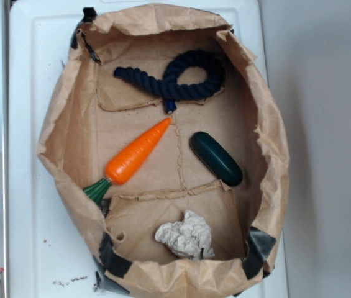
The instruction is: Grab the white paper.
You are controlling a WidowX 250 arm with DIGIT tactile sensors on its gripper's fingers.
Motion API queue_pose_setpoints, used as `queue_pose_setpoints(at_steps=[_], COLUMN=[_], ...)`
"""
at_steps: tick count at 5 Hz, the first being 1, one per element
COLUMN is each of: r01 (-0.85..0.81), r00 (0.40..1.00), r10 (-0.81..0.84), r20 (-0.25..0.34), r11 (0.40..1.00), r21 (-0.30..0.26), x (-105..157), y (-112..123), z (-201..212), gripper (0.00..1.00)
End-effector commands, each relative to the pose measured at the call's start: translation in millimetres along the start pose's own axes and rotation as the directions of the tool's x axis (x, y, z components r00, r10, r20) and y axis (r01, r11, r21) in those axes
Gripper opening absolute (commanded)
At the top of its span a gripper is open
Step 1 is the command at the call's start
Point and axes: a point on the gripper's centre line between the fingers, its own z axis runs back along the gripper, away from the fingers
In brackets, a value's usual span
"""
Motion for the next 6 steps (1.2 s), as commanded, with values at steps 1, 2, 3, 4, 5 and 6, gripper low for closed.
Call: queue_pose_setpoints(at_steps=[1,2,3,4,5,6], r01=[0.0,0.024,0.051,0.109,0.2,0.323], r00=[1.0,0.999,0.997,0.984,0.958,0.912], r10=[0.0,-0.027,-0.06,-0.135,-0.237,-0.351], r20=[0.0,0.017,0.052,0.116,0.163,0.211], r11=[1.0,0.992,0.983,0.971,0.956,0.934], r21=[0.0,0.125,0.174,0.212,0.215,0.153], x=[0.0,47.4,71.2,102.9,119.0,131.2], y=[0.0,-2.8,-4.2,4.6,26.4,45.4], z=[0.0,-21.4,-32.3,-49.0,-58.5,-61.6], gripper=[1.0,1.0,1.0,1.0,1.0,1.0])
